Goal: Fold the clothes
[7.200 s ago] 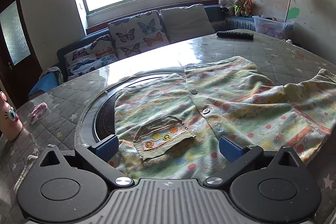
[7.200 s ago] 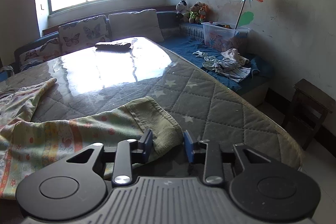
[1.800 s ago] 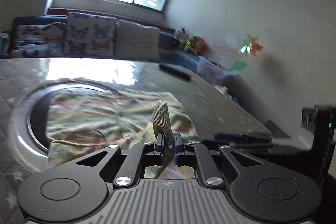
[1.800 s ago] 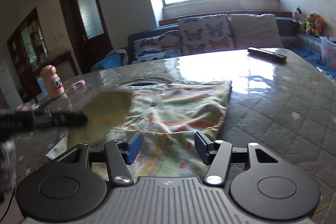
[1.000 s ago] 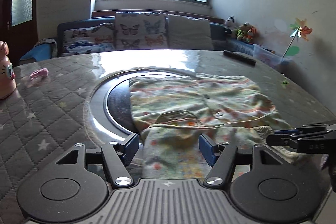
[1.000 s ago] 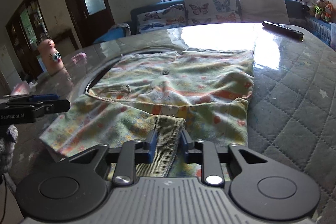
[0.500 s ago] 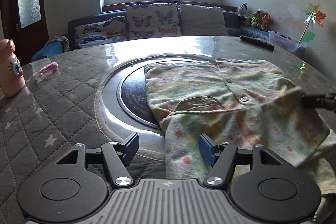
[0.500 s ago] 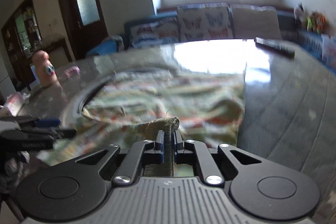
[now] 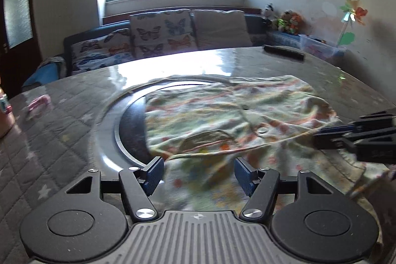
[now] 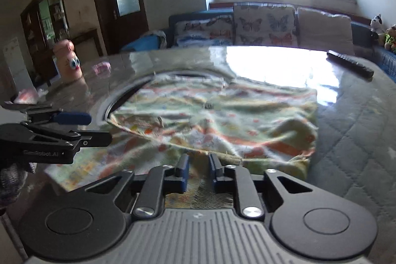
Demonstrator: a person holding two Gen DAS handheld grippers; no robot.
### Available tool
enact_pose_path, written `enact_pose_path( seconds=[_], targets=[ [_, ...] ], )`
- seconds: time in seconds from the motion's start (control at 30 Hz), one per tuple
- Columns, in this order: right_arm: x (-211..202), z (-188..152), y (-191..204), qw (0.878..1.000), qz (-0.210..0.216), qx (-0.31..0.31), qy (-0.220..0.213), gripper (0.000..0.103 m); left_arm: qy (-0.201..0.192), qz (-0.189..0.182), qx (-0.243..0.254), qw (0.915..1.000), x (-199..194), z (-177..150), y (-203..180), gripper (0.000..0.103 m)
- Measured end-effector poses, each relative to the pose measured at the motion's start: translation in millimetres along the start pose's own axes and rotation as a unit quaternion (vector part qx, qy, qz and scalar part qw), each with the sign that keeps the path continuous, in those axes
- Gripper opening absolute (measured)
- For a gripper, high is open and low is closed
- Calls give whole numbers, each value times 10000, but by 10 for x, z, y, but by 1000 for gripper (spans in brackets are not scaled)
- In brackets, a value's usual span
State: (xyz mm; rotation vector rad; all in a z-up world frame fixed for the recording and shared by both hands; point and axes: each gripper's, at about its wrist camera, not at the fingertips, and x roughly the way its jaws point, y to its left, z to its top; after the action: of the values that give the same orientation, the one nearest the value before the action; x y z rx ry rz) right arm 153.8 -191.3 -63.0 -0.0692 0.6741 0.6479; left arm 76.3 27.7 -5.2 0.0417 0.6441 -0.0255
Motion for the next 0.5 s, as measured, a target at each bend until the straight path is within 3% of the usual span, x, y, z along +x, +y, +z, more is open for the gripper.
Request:
enact_pose_path(
  seconds=[0.17,0.27,0.5],
  targets=[
    [28,3,-13,10000,24,32,76,20,100,4,252,9996,184,9,-123,66],
    [-111,-40,62,9997,159,-196,63,30,58,4,384,9992,152,-28,-151,66],
    [-269,-236,124,9989,231,-355,218,32,-60,-68,717,9974,-80,-202,-243,73]
  ],
)
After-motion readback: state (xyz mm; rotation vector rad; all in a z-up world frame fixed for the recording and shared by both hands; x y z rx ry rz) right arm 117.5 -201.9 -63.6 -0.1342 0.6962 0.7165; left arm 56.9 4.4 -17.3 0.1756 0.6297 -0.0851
